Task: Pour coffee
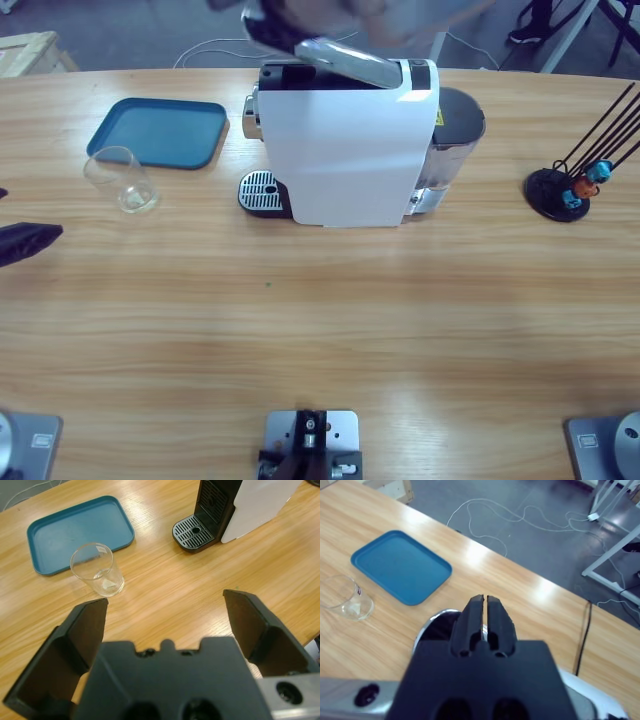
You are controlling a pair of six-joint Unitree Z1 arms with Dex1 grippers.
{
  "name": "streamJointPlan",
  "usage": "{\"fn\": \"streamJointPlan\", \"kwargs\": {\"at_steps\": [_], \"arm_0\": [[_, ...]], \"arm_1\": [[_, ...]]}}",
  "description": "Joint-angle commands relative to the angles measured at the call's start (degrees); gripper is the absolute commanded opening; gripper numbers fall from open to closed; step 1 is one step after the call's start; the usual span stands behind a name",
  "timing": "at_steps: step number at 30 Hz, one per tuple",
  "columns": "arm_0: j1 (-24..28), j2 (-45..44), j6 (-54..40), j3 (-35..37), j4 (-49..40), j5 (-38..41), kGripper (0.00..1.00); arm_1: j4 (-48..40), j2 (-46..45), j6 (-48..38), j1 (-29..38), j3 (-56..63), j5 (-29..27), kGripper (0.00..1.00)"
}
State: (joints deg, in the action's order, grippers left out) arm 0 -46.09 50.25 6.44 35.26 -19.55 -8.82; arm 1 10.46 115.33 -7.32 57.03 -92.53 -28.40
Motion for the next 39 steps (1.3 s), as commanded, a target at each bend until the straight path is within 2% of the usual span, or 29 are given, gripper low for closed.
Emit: {"fn": "streamJointPlan", "kwargs": {"at_steps": [1, 7, 18, 21, 23, 24, 25, 26, 28, 31, 35, 39], "arm_0": [[-0.23, 1.24, -0.55, -2.09, 0.74, -0.32, 0.987], [-0.23, 1.52, -0.55, -2.04, 0.74, -0.32, 0.987], [-0.21, 1.99, -0.41, -1.92, 0.65, -0.41, 0.982], [-0.19, 1.71, 0.07, -1.49, 0.19, -1.85, 0.988], [1.87, 0.78, 0.21, -0.49, -0.02, -4.98, 0.991], [4.03, 0.94, 0.17, 0.28, 0.14, -5.65, 0.989], [6.86, 1.63, 0.14, 1.3, 0.39, -5.86, 0.987], [10.06, 2.98, 0.01, 2.39, 0.68, -5.84, 0.987], [16.47, 9.24, 0.22, 5.06, 1.37, -5.56, 0.987], [18.32, 20.17, 3.42, 6.03, 6.47, -5.58, 0.991], [18.23, 32.32, 4.37, 4.61, 16.49, -4.19, 0.996], [18.23, 35.53, 4.28, 4.22, 17.56, -4.27, 1.0]], "arm_1": [[-2.9, 10.53, -3.53, 2.03, 4.76, 2.42, 0.0], [-8.23, 11.74, -6.11, 2.03, 10.99, 2.57, 0.0], [-13.36, 8.7, -7.53, 2.03, 19.55, 2.54, 0.0], [-13.36, 2.25, -7.16, 2.03, 20.6, 2.31, 0.0], [-12.92, -5.32, -4.53, 2.01, 20.3, 6.23, 0.0], [-11.34, -9.12, -3.23, 2.0, 19.97, 9.82, 0.089], [-8.58, -12.83, -2.01, 1.98, 18.95, 12.75, 0.76], [-4.08, -17.24, -0.57, 1.94, 16.87, 15.51, 0.998], [6.26, -22.78, 1.27, 1.86, 12.36, 17.94, 1.0], [18.23, -30.87, 3.52, 1.86, 11.44, 17.04, 1.0], [21.1, -43.12, 3.79, 1.86, 23.34, 14.51, 1.0], [20.66, -48.48, 2.42, 1.86, 31.68, 14.97, 1.0]]}}
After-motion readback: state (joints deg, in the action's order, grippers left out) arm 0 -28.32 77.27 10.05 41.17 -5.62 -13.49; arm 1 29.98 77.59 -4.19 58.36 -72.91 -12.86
